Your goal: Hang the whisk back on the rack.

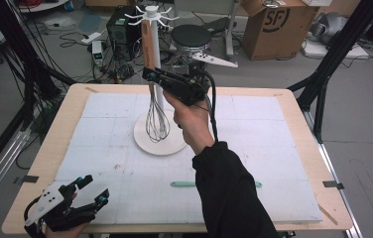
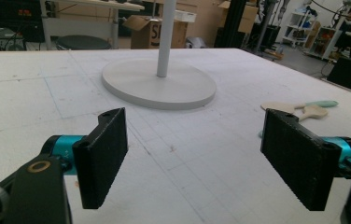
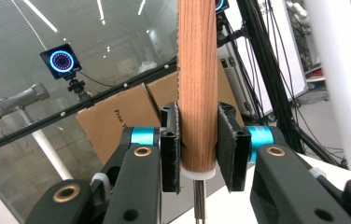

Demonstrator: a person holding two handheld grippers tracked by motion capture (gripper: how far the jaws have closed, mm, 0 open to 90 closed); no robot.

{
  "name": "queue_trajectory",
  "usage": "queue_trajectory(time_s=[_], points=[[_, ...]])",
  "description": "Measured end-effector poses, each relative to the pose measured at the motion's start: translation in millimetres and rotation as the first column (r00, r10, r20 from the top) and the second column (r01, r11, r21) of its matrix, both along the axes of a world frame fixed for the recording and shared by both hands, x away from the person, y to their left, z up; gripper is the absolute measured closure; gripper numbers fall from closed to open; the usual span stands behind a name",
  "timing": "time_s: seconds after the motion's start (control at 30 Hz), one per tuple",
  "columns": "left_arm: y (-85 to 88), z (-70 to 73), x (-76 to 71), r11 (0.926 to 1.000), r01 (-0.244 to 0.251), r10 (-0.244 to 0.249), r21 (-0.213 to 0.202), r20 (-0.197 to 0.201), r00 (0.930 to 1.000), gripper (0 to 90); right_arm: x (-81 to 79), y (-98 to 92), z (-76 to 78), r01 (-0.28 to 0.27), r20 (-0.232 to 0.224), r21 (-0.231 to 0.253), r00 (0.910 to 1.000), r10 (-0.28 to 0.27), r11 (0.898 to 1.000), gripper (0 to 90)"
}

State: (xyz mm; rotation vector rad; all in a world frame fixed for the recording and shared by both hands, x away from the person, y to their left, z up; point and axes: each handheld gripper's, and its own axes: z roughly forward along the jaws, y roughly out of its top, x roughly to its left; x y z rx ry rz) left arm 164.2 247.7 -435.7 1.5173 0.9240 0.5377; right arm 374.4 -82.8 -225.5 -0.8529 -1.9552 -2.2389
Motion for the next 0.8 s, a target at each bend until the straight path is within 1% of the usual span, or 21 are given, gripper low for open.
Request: queue_trajectory(time_s=[0.03, 0.13, 0.27, 0.3, 0.43, 0.47, 0.5, 0.53, 0.67, 0.73, 0.8], points=[[-0.3, 0.2, 0.0, 1.0000, 0.003, -0.003, -0.004, 0.002, 1.0000, 23.6, 2.0, -0.4, -0.2, 0.005, 0.001, -0.005, 1.0000, -0.005, 1.000, 73.2], [-2.1, 1.8, -1.1, 0.9999, 0.011, -0.011, -0.011, 0.010, 0.9999, 23.6, 8.3, -1.2, -2.7, 0.004, -0.003, 0.001, 1.0000, -0.004, 1.000, 73.2], [-5.8, 2.7, -2.1, 0.9996, 0.028, -0.028, -0.004, 0.013, 0.9995, 23.7, 14.8, -1.1, -6.3, -0.005, -0.008, 0.008, 1.0000, 0.005, 1.000, 73.2], [-6.3, 2.7, -2.3, 0.9996, 0.028, -0.028, -0.004, 0.013, 0.9995, 23.7, 16.6, -0.6, -7.4, -0.004, -0.003, 0.008, 1.0000, 0.004, 1.000, 73.2], [-5.1, 2.6, -2.2, 0.9997, 0.025, -0.025, -0.005, 0.017, 0.9995, 23.7, 21.0, 2.4, -11.0, -0.011, -0.011, 0.004, 0.9999, 0.011, 1.000, 73.2], [-4.8, 2.5, -2.1, 0.9997, 0.024, -0.024, -0.008, 0.016, 0.9996, 23.7, 22.4, 3.0, -11.8, -0.008, -0.001, 0.005, 1.0000, 0.008, 1.000, 73.2], [-4.4, 2.3, -2.1, 0.9997, 0.022, -0.022, -0.008, 0.015, 0.9997, 23.7, 22.9, 3.7, -12.4, -0.012, -0.006, 0.010, 0.9999, 0.012, 1.000, 73.1], [-4.0, 2.3, -2.0, 0.9997, 0.022, -0.021, -0.007, 0.016, 0.9996, 23.7, 24.1, 4.6, -13.1, -0.012, 0.000, 0.011, 0.9999, 0.012, 1.000, 73.1], [-3.5, 1.9, -1.8, 0.9998, 0.018, -0.018, -0.010, 0.016, 0.9997, 23.7, 26.7, 7.1, -15.1, -0.013, 0.014, 0.004, 0.9998, 0.013, 1.000, 72.9], [-3.5, 1.9, -1.8, 0.9998, 0.018, -0.018, -0.010, 0.016, 0.9997, 23.8, 27.4, 8.2, -15.7, 0.000, 0.027, -0.003, 0.9996, 0.000, 1.000, 72.7], [-3.4, 2.0, -2.0, 0.9998, 0.020, -0.020, -0.007, 0.015, 0.9997, 23.8, 26.9, 9.1, -15.8, 0.024, 0.037, -0.021, 0.9990, -0.023, 0.999, 72.2]])
